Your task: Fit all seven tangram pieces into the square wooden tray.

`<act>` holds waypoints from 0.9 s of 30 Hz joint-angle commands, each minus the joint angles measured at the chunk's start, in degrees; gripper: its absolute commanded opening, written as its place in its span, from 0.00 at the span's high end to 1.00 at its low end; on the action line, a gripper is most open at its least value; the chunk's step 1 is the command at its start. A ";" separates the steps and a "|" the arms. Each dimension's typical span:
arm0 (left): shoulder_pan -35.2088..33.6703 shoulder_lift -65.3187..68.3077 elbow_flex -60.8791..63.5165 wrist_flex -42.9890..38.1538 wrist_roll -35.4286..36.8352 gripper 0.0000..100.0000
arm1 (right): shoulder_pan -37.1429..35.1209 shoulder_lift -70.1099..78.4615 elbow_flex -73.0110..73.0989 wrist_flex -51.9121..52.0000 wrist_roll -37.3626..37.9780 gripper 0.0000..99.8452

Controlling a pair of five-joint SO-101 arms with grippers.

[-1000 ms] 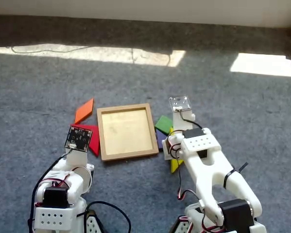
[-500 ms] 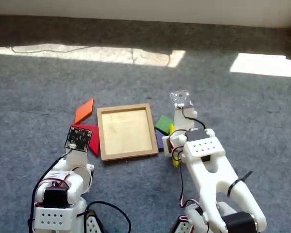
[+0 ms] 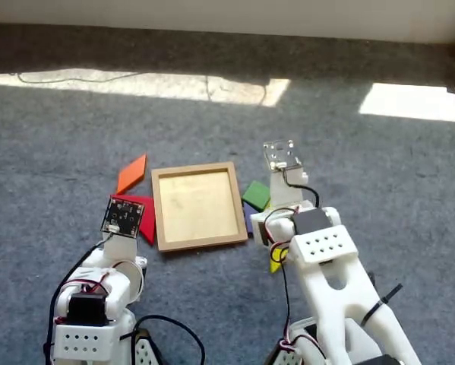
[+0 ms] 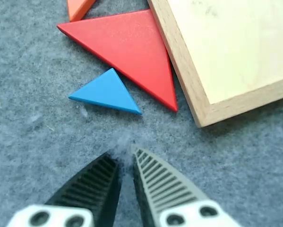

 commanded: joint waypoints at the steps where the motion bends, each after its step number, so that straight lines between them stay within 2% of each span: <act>1: -0.31 -1.19 1.10 0.26 -0.44 0.99 | 1.19 5.58 -2.77 0.22 -4.57 0.64; 8: -0.31 -1.19 1.10 0.26 -0.44 0.99 | 2.07 20.97 -7.87 -3.47 -5.19 0.64; 13: -0.31 -1.19 1.10 0.26 -0.44 0.99 | 2.68 26.42 -10.59 -3.30 -5.10 0.65; 20: -0.31 -1.19 1.10 0.26 -0.44 0.99 | 2.68 21.58 -10.33 -3.21 4.48 0.87; 27: -0.31 -1.19 1.10 0.26 -0.44 0.99 | 2.68 11.12 -8.13 -0.22 5.19 0.87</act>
